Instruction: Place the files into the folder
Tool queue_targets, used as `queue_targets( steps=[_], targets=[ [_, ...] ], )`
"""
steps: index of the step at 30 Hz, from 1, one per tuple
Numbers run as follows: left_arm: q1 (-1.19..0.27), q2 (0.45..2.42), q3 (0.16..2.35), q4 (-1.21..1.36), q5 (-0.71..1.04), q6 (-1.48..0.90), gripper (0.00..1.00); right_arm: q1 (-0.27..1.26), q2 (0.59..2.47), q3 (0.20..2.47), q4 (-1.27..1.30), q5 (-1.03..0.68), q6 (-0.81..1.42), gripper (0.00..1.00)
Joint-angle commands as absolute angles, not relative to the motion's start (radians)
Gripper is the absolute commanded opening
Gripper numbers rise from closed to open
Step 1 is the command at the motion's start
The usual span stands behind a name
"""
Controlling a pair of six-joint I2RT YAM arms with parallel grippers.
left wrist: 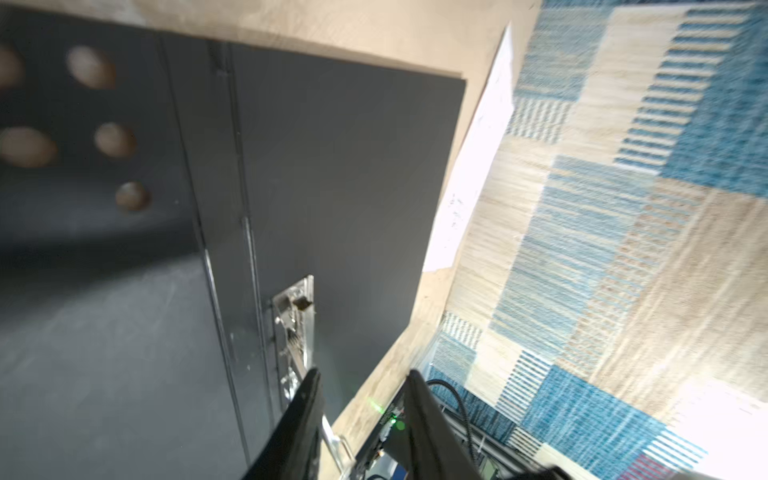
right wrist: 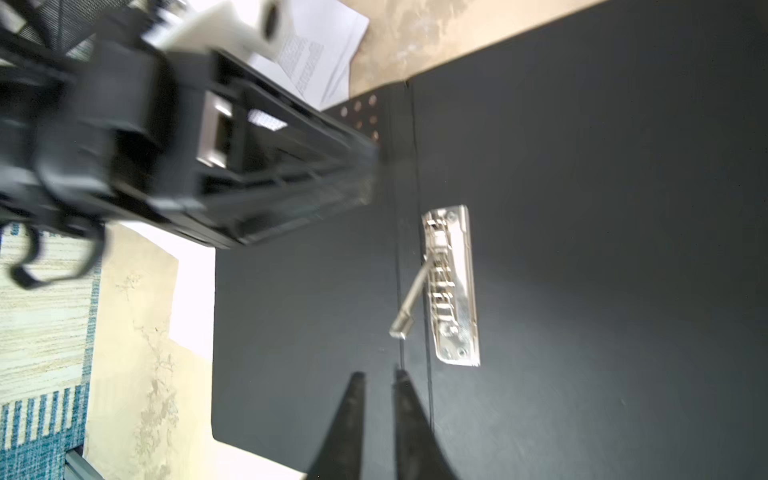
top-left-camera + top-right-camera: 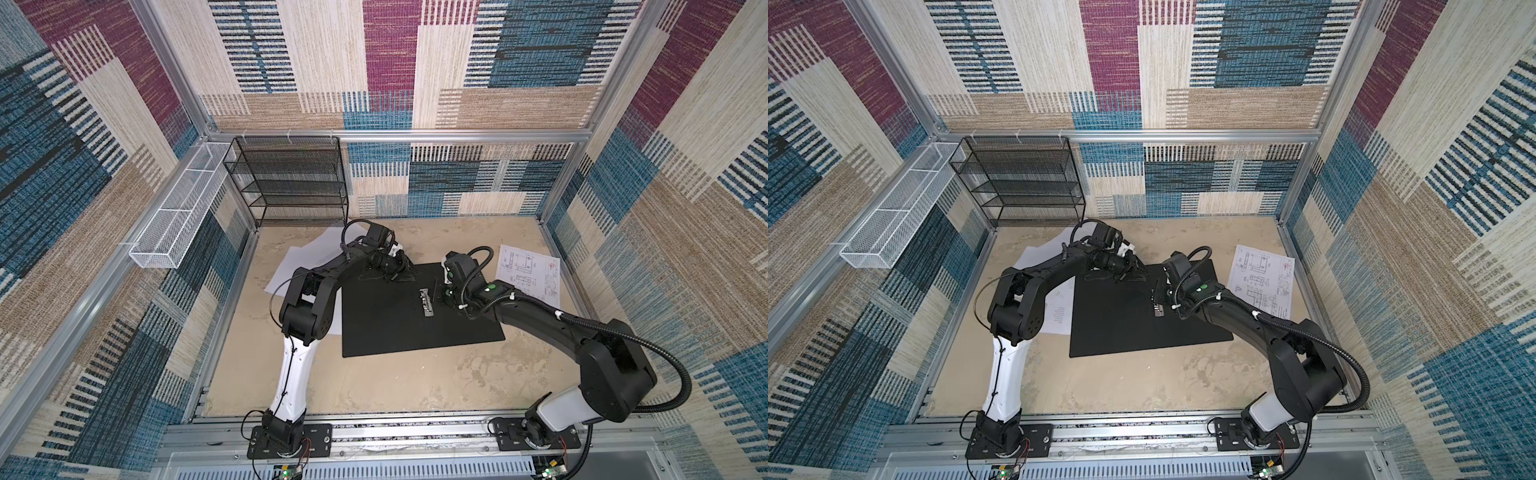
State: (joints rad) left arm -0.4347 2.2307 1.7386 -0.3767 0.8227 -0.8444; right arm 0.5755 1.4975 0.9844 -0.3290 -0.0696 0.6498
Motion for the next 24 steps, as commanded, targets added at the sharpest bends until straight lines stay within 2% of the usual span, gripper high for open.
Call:
queue_targets(
  steps=[1, 3, 10, 24],
  targets=[
    [-0.431, 2.157, 1.661, -0.324, 0.851, -0.871, 0.28, 0.577, 1.477, 0.931, -0.334, -0.123, 0.647, 0.04],
    [-0.431, 2.109, 1.584, -0.319, 0.834, -0.851, 0.27, 0.577, 1.490, 0.895, -0.307, -0.157, 0.642, 0.00],
    [-0.431, 2.033, 1.357, -0.277, 0.798, -0.820, 0.27, 0.577, 1.597, 0.906, -0.210, -0.250, 0.624, 0.00],
    [-0.429, 2.050, 1.124, -0.218, 0.760, -0.805, 0.25, 0.541, 1.794, 1.101, -0.227, -0.121, 0.510, 0.00]
  ],
)
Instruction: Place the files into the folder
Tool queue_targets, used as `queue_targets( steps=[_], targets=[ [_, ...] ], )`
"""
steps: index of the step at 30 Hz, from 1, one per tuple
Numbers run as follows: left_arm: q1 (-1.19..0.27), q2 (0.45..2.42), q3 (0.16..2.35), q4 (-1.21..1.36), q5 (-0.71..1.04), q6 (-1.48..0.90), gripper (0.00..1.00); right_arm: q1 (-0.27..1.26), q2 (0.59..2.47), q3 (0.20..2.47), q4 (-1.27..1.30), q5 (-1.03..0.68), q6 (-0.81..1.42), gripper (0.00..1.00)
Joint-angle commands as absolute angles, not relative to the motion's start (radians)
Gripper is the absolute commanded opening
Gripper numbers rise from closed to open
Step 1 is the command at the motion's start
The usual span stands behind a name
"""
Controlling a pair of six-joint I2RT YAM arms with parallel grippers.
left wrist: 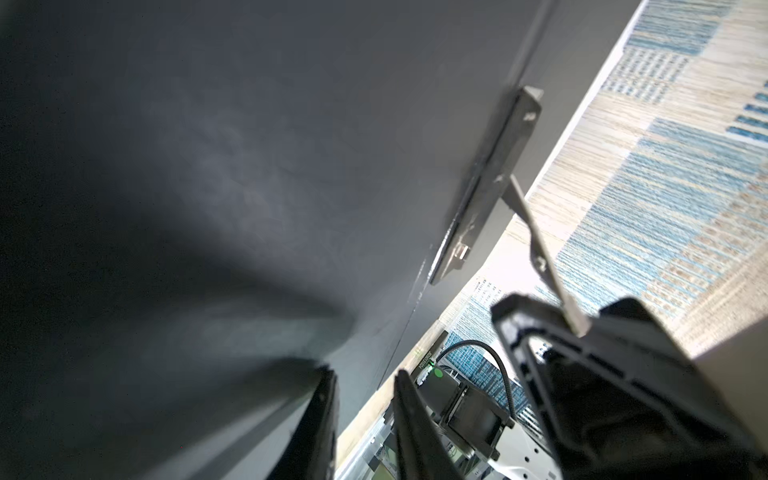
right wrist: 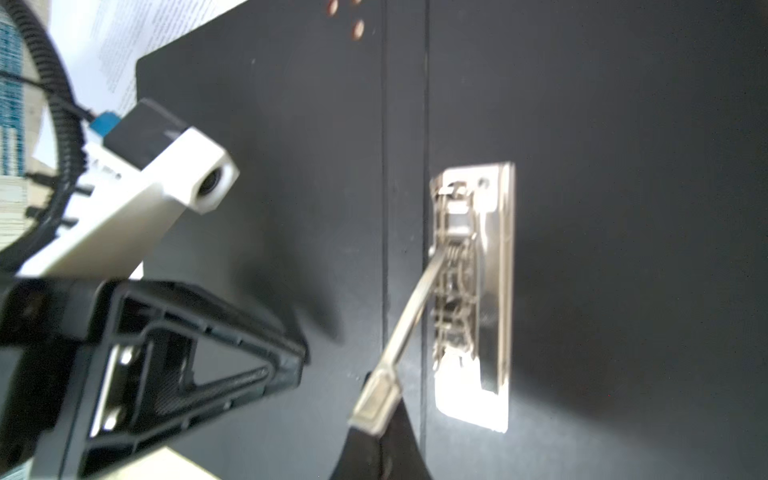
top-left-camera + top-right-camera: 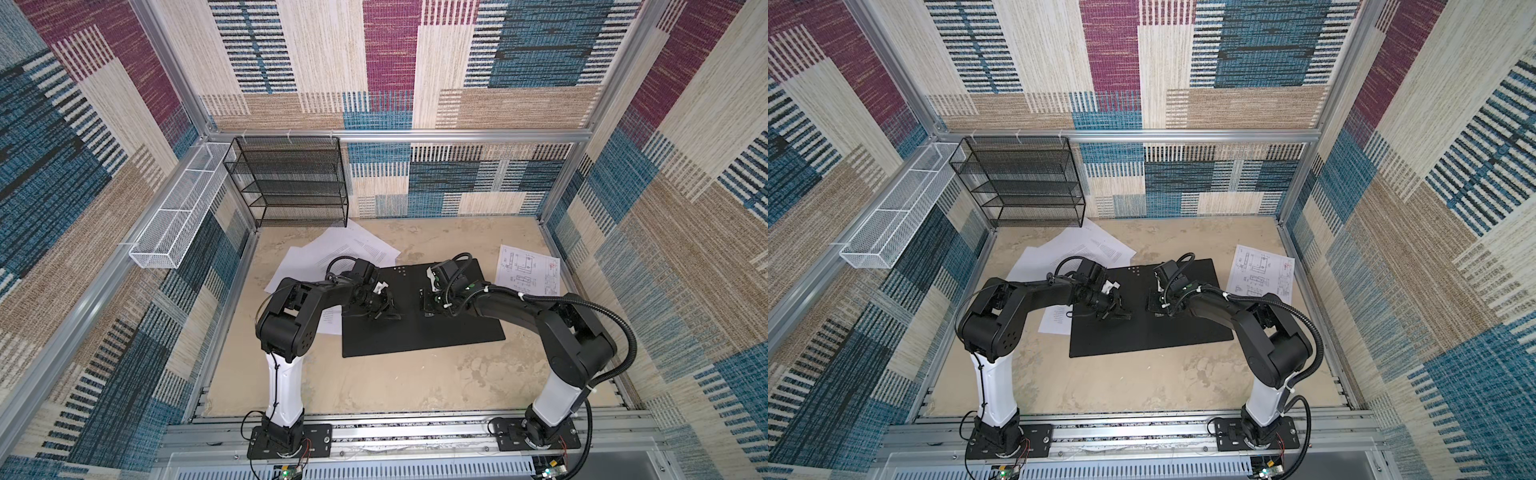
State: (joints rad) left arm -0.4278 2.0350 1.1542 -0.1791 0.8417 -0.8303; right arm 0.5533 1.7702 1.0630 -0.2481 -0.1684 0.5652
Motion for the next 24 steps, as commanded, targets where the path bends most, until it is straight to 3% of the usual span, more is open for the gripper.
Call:
queue_targets(
  steps=[1, 9, 13, 14, 16, 20, 21, 23, 24],
  targets=[
    [-0.428, 2.054, 1.113, -0.215, 0.757, -0.803, 0.26, 0.530, 1.814, 1.127, -0.220, -0.127, 0.491, 0.00],
    [-0.429, 2.067, 1.079, -0.204, 0.744, -0.796, 0.24, 0.467, 1.966, 1.360, -0.164, -0.245, 0.407, 0.00],
    [-0.429, 2.055, 1.100, -0.218, 0.756, -0.786, 0.24, 0.413, 1.892, 1.374, -0.145, -0.281, 0.458, 0.00],
    [-0.431, 2.037, 1.107, -0.220, 0.755, -0.783, 0.24, 0.383, 1.859, 1.365, -0.167, -0.265, 0.478, 0.10],
    [-0.440, 1.996, 1.132, -0.251, 0.745, -0.762, 0.24, 0.310, 1.787, 1.325, -0.228, -0.195, 0.514, 0.13],
    [-0.510, 1.896, 1.242, -0.374, 0.676, -0.677, 0.27, 0.121, 1.607, 1.134, -0.283, -0.080, 0.532, 0.47],
    [-0.543, 1.885, 1.281, -0.403, 0.650, -0.657, 0.29, 0.071, 1.570, 1.089, -0.296, -0.048, 0.533, 0.60],
    [-0.609, 1.896, 1.375, -0.442, 0.621, -0.629, 0.33, -0.021, 1.510, 1.019, -0.299, -0.017, 0.537, 0.63],
    [-0.643, 1.923, 1.438, -0.457, 0.612, -0.617, 0.35, -0.072, 1.481, 0.982, -0.290, -0.005, 0.555, 0.70]
  ],
)
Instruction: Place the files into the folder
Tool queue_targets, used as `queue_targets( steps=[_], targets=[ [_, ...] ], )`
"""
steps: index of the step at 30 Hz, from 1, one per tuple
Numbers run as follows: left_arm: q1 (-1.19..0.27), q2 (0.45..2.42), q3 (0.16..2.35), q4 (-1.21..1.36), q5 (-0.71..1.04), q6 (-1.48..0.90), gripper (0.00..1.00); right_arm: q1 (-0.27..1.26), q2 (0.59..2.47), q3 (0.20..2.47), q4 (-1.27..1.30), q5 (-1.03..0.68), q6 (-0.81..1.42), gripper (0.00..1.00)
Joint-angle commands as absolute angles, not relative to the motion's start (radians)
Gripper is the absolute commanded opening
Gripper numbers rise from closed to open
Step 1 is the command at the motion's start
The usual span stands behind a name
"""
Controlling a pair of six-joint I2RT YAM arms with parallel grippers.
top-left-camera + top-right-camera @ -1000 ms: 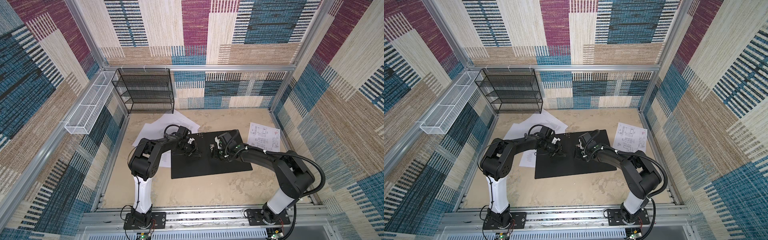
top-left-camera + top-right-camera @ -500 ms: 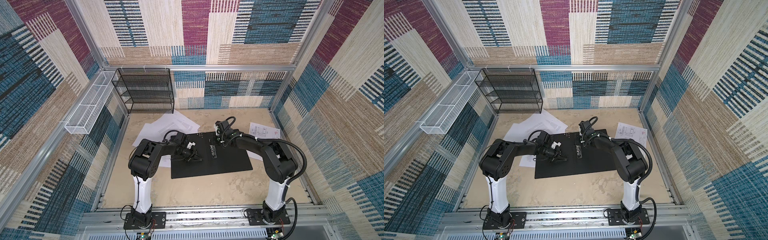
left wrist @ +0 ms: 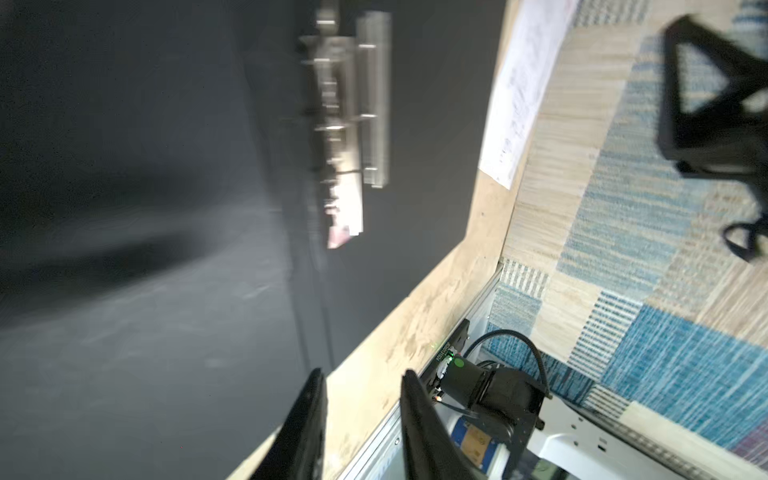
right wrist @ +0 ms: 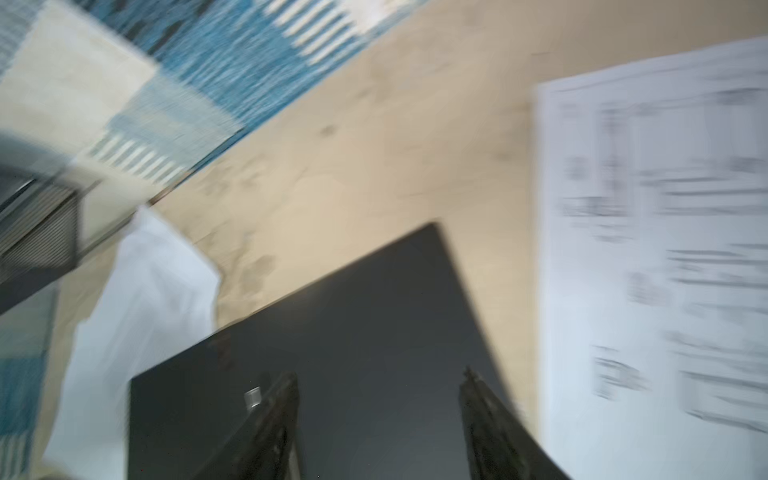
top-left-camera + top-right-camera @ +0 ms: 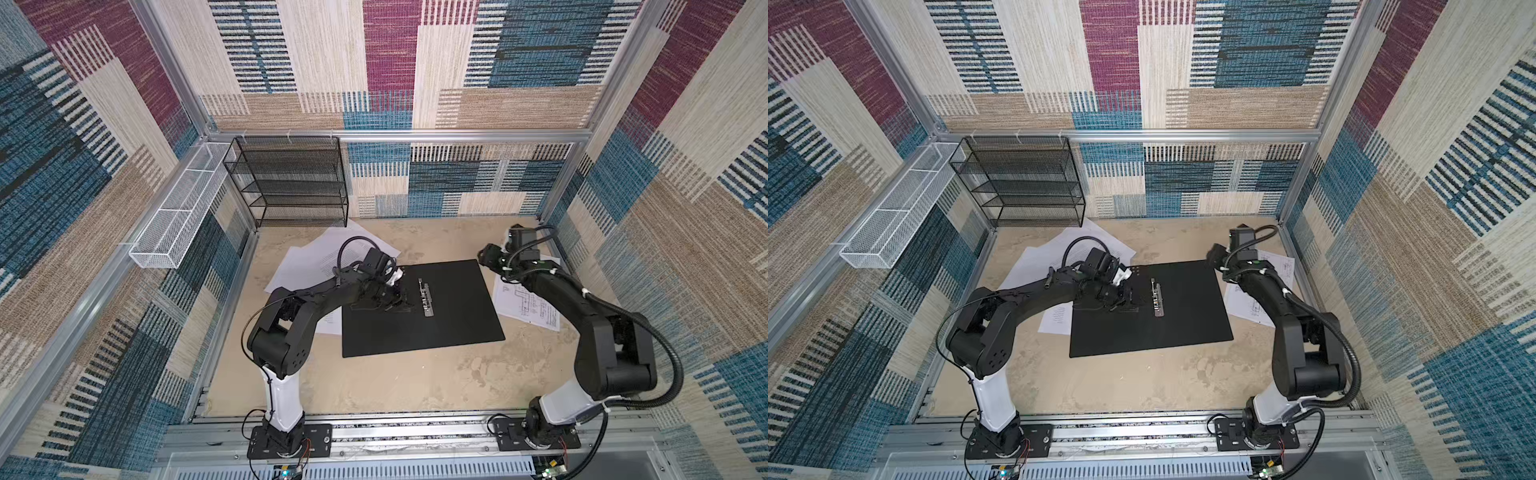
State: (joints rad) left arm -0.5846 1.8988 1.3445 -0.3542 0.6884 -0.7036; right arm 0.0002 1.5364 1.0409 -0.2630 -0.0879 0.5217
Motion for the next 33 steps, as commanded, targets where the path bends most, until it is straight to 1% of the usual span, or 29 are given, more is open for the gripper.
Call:
queue_targets(
  steps=[1, 3, 4, 7, 10, 12, 15, 19, 28, 33],
  targets=[
    [-0.673, 1.961, 1.507, -0.472, 0.605, -0.609, 0.39, -0.122, 1.458, 0.946, -0.275, -0.016, 0.573, 0.76],
    [-0.734, 2.050, 1.650, -0.484, 0.618, -0.601, 0.43, -0.205, 1.432, 0.897, -0.238, -0.030, 0.600, 0.83],
    [-0.758, 2.106, 1.733, -0.487, 0.631, -0.604, 0.45, -0.234, 1.430, 0.884, -0.232, -0.007, 0.611, 0.91],
    [-0.813, 2.279, 2.001, -0.509, 0.640, -0.599, 0.52, -0.298, 1.448, 0.870, -0.224, 0.000, 0.628, 0.99],
    [-0.847, 2.480, 2.307, -0.547, 0.668, -0.607, 0.58, -0.343, 1.445, 0.827, -0.183, 0.037, 0.639, 1.00],
    [-0.860, 2.594, 2.477, -0.552, 0.686, -0.629, 0.60, -0.369, 1.459, 0.795, -0.112, 0.018, 0.612, 1.00],
    [-0.862, 2.684, 2.604, -0.540, 0.694, -0.660, 0.61, -0.370, 1.560, 0.823, -0.088, -0.038, 0.577, 1.00],
    [-0.849, 2.694, 2.563, -0.470, 0.675, -0.677, 0.64, -0.368, 1.636, 0.811, -0.034, -0.115, 0.589, 1.00],
    [-0.802, 2.672, 2.351, -0.471, 0.625, -0.674, 0.62, -0.338, 1.756, 0.835, -0.003, -0.203, 0.530, 1.00],
    [-0.758, 2.617, 2.166, -0.453, 0.588, -0.701, 0.62, -0.299, 1.806, 0.859, -0.014, -0.227, 0.482, 1.00]
  ],
)
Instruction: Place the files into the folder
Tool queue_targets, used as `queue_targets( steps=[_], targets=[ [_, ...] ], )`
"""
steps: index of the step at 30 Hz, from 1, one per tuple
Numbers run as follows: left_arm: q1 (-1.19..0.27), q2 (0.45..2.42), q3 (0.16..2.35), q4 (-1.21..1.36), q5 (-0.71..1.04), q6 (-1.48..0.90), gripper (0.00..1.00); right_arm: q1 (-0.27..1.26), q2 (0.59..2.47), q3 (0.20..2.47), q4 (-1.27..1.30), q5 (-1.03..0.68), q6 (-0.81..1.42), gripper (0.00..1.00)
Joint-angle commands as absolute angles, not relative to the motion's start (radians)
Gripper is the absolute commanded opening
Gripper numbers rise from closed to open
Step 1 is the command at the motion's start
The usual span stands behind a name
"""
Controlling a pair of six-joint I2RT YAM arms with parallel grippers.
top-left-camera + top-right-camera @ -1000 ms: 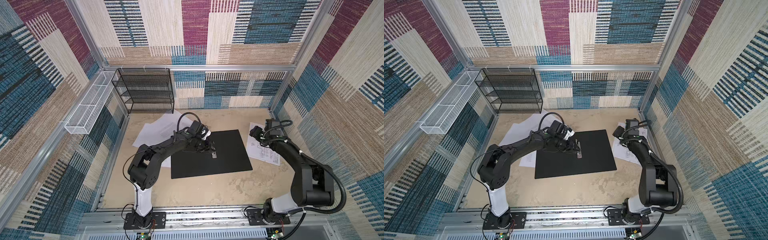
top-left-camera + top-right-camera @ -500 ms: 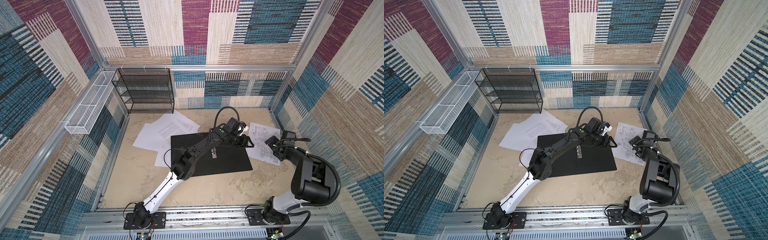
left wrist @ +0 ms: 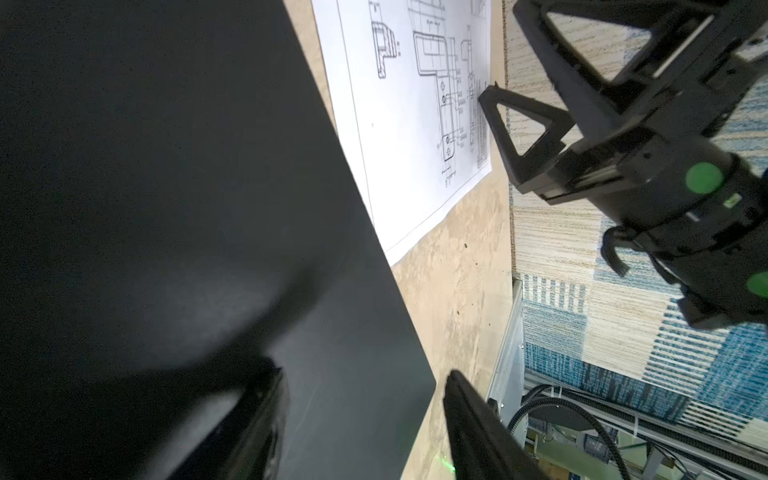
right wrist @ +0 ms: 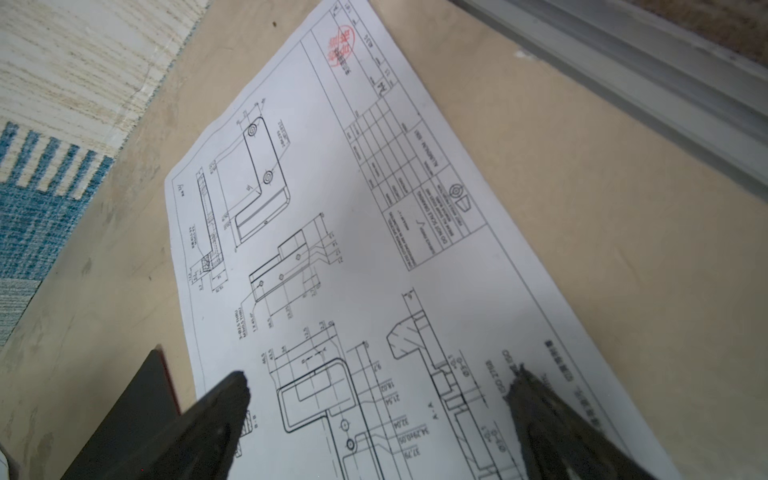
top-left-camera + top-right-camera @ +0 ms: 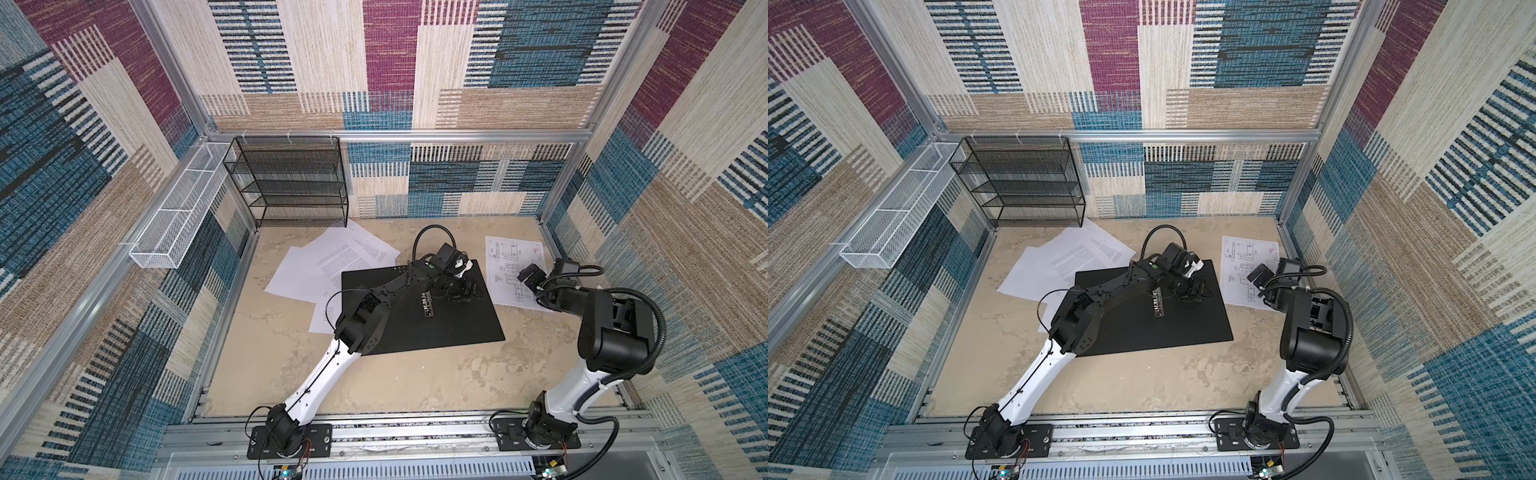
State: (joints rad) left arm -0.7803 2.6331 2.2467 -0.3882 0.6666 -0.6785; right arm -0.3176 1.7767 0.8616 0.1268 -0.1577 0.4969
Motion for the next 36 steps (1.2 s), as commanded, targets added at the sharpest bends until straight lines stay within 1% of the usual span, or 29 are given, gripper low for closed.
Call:
queue_targets(
  steps=[1, 4, 9, 13, 18, 21, 24, 27, 29, 31, 33, 36],
  targets=[
    [-0.750, 2.602, 2.125, -0.447, 0.571, -0.707, 0.62, -0.291, 1.807, 0.859, -0.011, -0.225, 0.476, 1.00],
    [-0.721, 2.535, 1.973, -0.412, 0.531, -0.708, 0.61, -0.276, 1.808, 0.860, -0.019, -0.236, 0.478, 1.00],
    [-0.666, 2.443, 1.769, -0.341, 0.552, -0.706, 0.60, -0.245, 1.782, 0.835, -0.009, -0.260, 0.493, 1.00],
    [-0.668, 2.419, 1.761, -0.353, 0.623, -0.664, 0.59, -0.221, 1.771, 0.825, -0.005, -0.284, 0.509, 1.00],
    [-0.695, 2.316, 1.802, -0.355, 0.626, -0.650, 0.58, -0.198, 1.726, 0.828, -0.022, -0.336, 0.493, 1.00],
    [-0.724, 2.271, 1.854, -0.320, 0.611, -0.655, 0.60, -0.202, 1.673, 0.852, -0.055, -0.319, 0.491, 1.00],
    [-0.744, 2.314, 1.965, -0.280, 0.592, -0.664, 0.62, -0.223, 1.631, 0.890, -0.075, -0.277, 0.516, 1.00],
    [-0.747, 2.429, 2.091, -0.175, 0.613, -0.738, 0.63, -0.265, 1.662, 0.949, -0.112, -0.261, 0.548, 1.00],
    [-0.751, 2.546, 2.259, -0.203, 0.643, -0.764, 0.63, -0.285, 1.692, 0.978, -0.111, -0.273, 0.557, 1.00],
    [-0.758, 2.642, 2.439, -0.288, 0.632, -0.747, 0.63, -0.296, 1.716, 1.003, -0.115, -0.278, 0.554, 1.00],
    [-0.761, 2.709, 2.548, -0.324, 0.619, -0.735, 0.65, -0.300, 1.744, 1.027, -0.114, -0.281, 0.546, 1.00],
    [-0.762, 2.760, 2.615, -0.346, 0.588, -0.716, 0.68, -0.301, 1.787, 1.057, -0.114, -0.292, 0.535, 1.00]
  ],
)
